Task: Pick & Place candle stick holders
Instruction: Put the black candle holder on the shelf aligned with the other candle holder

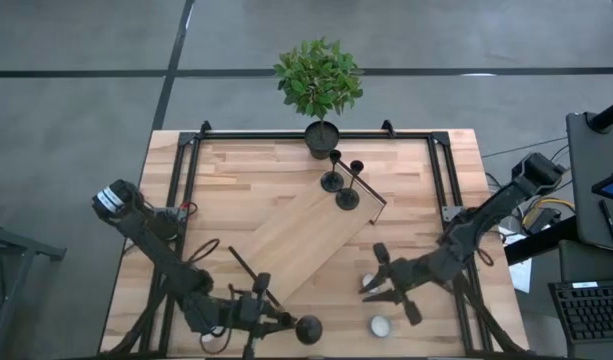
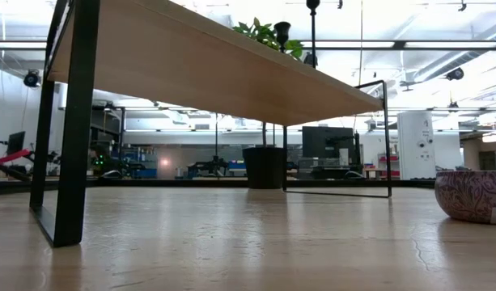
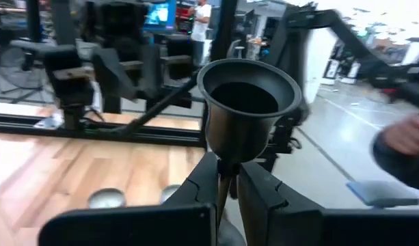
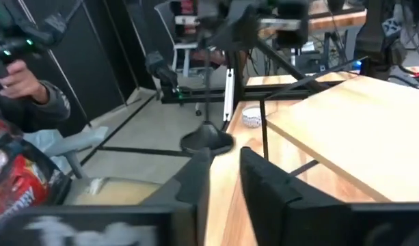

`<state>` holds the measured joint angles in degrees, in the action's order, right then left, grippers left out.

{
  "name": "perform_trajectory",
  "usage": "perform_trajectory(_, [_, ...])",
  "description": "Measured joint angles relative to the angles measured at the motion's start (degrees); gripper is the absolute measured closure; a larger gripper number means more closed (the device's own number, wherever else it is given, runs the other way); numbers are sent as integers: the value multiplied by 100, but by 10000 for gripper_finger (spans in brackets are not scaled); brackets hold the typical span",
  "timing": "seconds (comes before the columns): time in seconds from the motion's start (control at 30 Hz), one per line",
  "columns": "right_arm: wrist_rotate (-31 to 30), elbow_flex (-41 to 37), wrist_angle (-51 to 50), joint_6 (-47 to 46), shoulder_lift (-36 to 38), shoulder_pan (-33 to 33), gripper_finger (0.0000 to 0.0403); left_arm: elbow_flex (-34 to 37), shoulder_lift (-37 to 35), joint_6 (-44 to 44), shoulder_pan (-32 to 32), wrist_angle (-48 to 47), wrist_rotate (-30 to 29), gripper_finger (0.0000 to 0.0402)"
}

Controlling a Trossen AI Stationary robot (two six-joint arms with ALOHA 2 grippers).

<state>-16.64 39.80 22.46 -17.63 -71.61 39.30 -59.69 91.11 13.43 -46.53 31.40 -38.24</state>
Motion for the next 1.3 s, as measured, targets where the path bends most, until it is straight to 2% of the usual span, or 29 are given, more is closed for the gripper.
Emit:
perform_trajectory(0.13, [-8, 488, 2, 115, -546, -86, 274, -18, -26, -4, 187, -191, 2, 378])
perform_trajectory(0.23, [-24, 910, -38, 157, -1002, -147, 257, -6, -26, -2, 283, -305, -7, 378])
perform_trajectory(0.4, [-28, 1763, -785, 312, -1631, -258, 251, -6, -26, 0, 378, -427, -47, 378])
perform_trajectory(0.7, [-4, 2720, -1211, 481, -2398, -434, 258, -4, -24, 1, 381, -453, -50, 378])
perform_trajectory(1.03, [-122, 2978, -1233, 430, -2713, -570, 250, -2, -24, -130, 377, -454, -67, 378])
perform_trajectory(1.3, [-127, 2965, -1111, 304, -2802, -714, 262, 2, -19, -146, 403, -438, -63, 378])
